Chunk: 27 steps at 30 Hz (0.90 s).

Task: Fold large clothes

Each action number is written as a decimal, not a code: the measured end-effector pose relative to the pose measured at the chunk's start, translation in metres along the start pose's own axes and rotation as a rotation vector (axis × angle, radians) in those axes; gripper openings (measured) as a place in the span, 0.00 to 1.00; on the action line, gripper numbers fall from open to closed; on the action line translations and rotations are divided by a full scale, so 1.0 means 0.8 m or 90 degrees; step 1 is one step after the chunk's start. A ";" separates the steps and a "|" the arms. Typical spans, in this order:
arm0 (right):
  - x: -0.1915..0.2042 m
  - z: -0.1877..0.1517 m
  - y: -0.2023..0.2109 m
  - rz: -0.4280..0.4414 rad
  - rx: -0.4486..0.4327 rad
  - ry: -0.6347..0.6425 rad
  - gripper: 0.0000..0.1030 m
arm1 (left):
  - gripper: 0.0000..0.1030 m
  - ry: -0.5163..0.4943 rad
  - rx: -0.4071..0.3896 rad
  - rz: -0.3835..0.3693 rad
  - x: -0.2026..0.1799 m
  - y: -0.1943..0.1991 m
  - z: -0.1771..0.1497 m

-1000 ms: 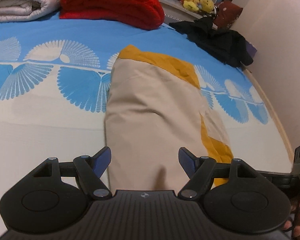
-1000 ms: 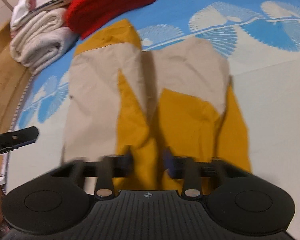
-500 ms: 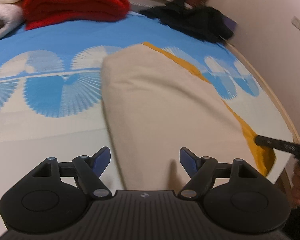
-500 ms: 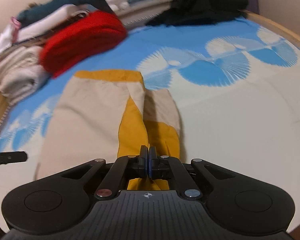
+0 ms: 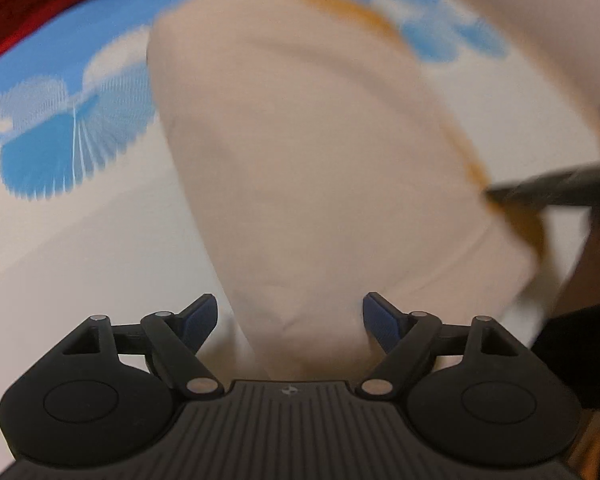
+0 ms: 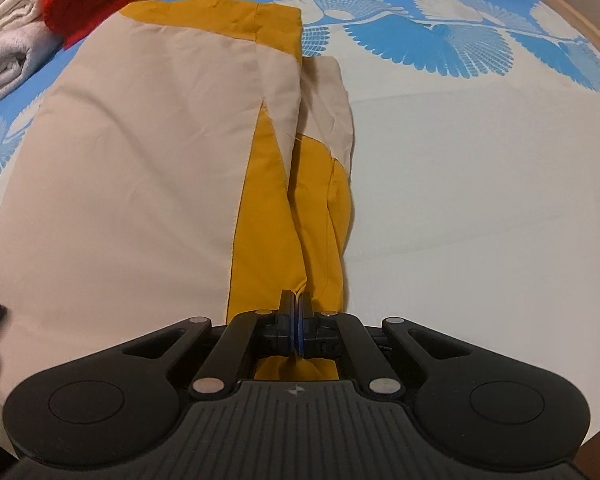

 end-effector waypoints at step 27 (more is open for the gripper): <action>-0.048 0.046 -0.033 0.066 -0.053 -0.129 0.66 | 1.00 0.444 -0.067 -0.218 0.123 -0.068 0.086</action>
Point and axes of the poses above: each gripper's, at about its wrist camera, not at the fingertips, and y roughly against the way its jaws point, x to its left, z to its top, the point moved 3 cm from there along -y, roughly the way its jaws point, and after that the axes turned 14 degrees about y, right-handed, at the moved point
